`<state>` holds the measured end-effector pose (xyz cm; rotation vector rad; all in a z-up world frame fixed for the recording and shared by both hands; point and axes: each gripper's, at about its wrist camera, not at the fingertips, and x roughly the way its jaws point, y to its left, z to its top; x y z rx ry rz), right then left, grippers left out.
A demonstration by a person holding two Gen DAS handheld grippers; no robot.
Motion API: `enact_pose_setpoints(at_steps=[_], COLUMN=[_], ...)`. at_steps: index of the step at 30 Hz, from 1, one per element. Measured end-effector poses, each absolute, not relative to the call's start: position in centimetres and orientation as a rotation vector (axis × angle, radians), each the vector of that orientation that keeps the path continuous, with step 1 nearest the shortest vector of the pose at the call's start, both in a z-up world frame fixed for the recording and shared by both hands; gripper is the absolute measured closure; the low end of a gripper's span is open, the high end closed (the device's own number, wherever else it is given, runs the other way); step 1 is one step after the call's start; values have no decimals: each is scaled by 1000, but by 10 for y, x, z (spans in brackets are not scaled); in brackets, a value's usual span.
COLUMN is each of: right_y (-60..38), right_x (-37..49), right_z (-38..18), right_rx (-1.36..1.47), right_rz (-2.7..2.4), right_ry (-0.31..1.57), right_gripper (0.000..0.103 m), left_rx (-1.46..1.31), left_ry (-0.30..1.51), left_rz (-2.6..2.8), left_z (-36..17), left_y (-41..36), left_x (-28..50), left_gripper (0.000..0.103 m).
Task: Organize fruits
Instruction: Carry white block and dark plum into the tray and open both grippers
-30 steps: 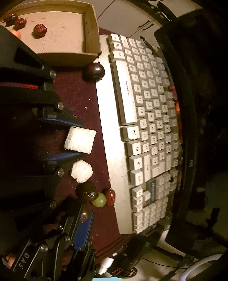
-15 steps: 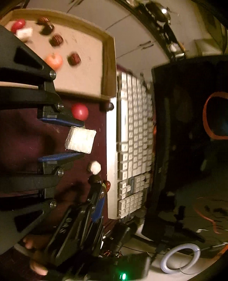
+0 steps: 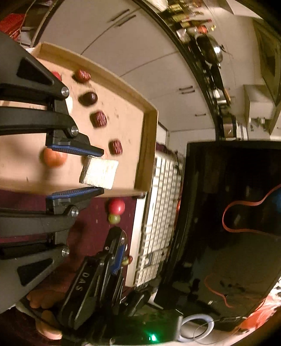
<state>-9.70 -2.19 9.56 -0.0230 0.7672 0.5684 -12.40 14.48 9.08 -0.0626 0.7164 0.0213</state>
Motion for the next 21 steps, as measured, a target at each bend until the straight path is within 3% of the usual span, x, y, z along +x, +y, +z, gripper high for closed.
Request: enact_pose_setpoints(at_steps=[11,21], right_y=[72,94], right_x=[-109,-112], right_z=[94,68], right_rx=[-114,-154], right_rz=[675,660], right_ry=[790,875], right_gripper=[79,79], left_rx=[-109,-100], left_ry=[773,810], left_rz=[69,62], left_z=[66,49], left_y=[192,204], left_x=[-122,-119], left_gripper=[76,76])
